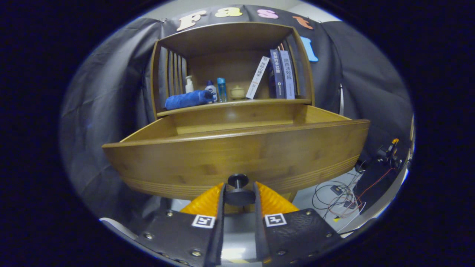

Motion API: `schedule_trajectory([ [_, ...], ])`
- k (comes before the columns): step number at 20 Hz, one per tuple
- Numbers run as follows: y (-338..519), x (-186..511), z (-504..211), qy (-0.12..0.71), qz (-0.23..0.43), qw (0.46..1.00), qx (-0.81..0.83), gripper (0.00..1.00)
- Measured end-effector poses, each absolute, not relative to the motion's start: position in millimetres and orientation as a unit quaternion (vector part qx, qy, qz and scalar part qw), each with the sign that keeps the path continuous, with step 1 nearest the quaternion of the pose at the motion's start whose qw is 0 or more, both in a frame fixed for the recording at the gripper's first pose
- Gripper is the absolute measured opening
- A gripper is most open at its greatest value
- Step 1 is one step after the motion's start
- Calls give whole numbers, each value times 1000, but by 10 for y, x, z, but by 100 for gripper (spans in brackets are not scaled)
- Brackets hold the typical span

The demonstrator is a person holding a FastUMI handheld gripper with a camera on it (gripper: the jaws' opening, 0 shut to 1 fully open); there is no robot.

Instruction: Pull open the drawer, take out the items inside it, and place them on the countertop above the cabinet.

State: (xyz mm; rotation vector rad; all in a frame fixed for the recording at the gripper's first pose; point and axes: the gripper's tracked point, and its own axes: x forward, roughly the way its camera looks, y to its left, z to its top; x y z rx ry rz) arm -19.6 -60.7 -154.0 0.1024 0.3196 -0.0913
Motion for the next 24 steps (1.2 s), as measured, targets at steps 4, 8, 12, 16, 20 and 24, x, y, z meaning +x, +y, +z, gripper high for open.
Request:
schedule_trajectory([
  [4,-746,-226,-1262,132,-62,989,33,76],
  [8,-751,-224,-1050,118,-61,991,16,98],
  [12,-656,-92,-708,104,-47,993,12,99],
  [16,-583,155,-317,81,-33,996,-6,98],
  [20,-537,473,-115,86,-24,996,-12,98],
  [24,-492,787,-145,122,-16,992,-13,98],
])
